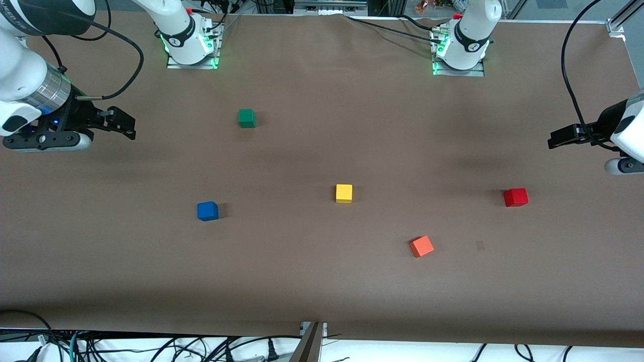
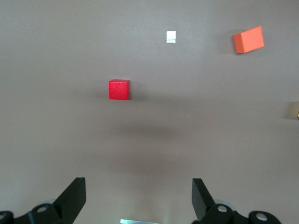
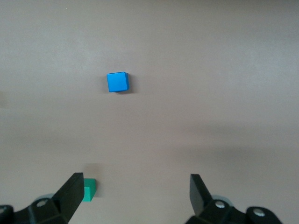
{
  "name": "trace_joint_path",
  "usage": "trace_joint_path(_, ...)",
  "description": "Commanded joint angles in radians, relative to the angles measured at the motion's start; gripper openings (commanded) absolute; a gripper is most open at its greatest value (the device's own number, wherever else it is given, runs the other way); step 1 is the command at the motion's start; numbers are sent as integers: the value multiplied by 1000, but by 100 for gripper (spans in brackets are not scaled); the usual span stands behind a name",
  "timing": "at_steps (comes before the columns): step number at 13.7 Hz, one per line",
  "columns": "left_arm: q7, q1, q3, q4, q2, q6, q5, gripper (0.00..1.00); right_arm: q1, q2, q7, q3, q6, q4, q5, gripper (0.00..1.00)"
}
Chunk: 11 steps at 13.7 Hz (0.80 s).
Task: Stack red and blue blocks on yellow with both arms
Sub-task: 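Move the left gripper down over the red cube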
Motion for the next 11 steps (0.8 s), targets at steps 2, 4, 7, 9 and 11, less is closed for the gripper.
trace_joint_path(2, 25, 56, 2, 54, 76, -9, -3, 100, -14, -22, -7, 9, 0, -19, -12, 100)
trace_joint_path(4, 27, 102, 2, 54, 156, 1, -3, 100, -14, -22, -7, 9, -1, -19, -12, 100)
trace_joint_path(7, 50, 128, 1, 23, 211, 121, 44, 100, -14, -22, -7, 9, -1, -19, -12, 100)
trace_joint_path(9, 62, 139, 1, -26, 260, 220, 51, 100, -14, -22, -7, 9, -1, -19, -12, 100)
trace_joint_path(11, 113, 160, 2, -167, 264, 405, 52, 100, -14, -22, -7, 9, -1, -19, -12, 100)
